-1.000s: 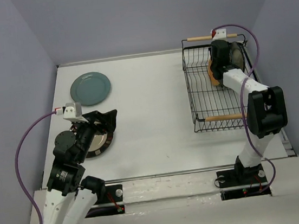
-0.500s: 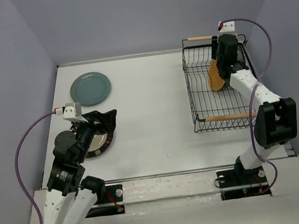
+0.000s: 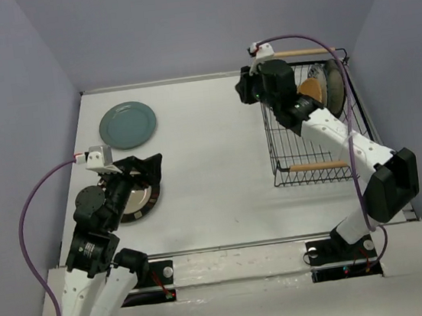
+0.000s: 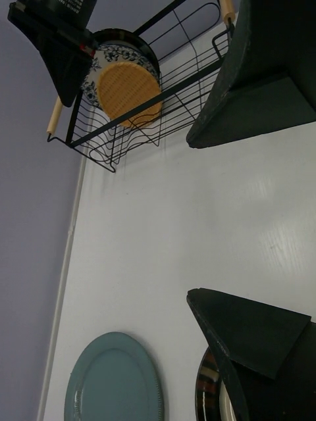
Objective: Load the plates into the dish rack
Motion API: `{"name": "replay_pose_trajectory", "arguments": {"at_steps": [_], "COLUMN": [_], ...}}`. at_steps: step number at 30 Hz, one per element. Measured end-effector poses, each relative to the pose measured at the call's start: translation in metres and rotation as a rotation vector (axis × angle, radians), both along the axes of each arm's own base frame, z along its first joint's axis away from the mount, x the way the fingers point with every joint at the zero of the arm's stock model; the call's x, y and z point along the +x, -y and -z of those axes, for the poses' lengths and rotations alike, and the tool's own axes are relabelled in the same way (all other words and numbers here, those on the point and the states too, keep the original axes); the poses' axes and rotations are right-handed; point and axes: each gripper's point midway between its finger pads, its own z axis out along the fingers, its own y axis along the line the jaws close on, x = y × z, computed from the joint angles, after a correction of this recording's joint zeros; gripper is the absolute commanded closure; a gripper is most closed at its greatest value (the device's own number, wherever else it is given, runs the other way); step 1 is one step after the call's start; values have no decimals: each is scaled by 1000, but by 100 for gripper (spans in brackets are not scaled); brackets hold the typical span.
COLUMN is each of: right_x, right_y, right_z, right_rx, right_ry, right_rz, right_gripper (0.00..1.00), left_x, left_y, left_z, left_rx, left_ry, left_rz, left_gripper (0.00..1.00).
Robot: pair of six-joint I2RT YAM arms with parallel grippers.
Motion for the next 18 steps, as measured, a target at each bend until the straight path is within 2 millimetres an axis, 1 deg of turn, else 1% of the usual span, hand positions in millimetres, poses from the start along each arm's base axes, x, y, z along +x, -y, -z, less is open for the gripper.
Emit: {"name": "replay_pose_trajectory", "arguments": {"at_steps": [1, 2, 3, 5, 6, 7, 8, 9, 10, 11, 12, 13, 14, 15, 16, 17, 18], "right_x": [-14, -26, -41, -66, -77, -85, -97, -111, -117, -121, -131, -136, -142, -148, -151, -155, -159], "right_y": [-34, -58, -87, -137, -157, -174, -195, -220, -232, -242, -261, -270, -283, -290, -294, -299, -305], "right_z": [-7, -11, -14, -14, -12, -6, 4, 21, 35, 46, 70, 85, 110, 131, 142, 157, 177], "right_rx": [45, 78, 106, 163, 185, 205, 223, 240, 243, 250, 247, 252, 245, 245, 239, 242, 245], "right_ry": [-2, -9, -19, -54, -74, -101, -140, -194, -230, -261, -318, -357, -412, -461, -485, -521, -565], "right_rz": [-91, -149, -217, -328, -372, -410, -451, -491, -509, -518, -539, -540, -543, -541, -541, -538, -532], "right_gripper": [73, 73, 72, 65, 56, 52, 46, 42, 39, 36, 33, 32, 31, 31, 31, 31, 31], "left_x": [0, 0, -1, -4, -5, -7, -9, -11, -15, -17, -21, -22, -24, -24, -24, -22, -21], "left_y": [-2, -4, -6, -11, -14, -18, -22, -25, -30, -33, -37, -40, -43, -44, -45, -47, -47], "left_z": [-1, -3, -4, -12, -16, -26, -37, -45, -57, -63, -70, -73, -75, -74, -72, -66, -62], "left_rx": [-2, -4, -7, -13, -15, -19, -26, -32, -45, -53, -64, -71, -78, -80, -81, -77, -72], "left_ry": [4, 11, 17, 38, 48, 70, 94, 113, 147, 168, 193, 204, 220, 224, 224, 214, 205], "left_rz": [-12, -21, -28, -50, -62, -80, -94, -105, -122, -133, -147, -161, -171, -179, -186, -196, -199], "left_gripper": [1, 1, 1, 1, 1, 1, 1, 1, 1, 1, 1, 1, 1, 1, 1, 1, 1]}}
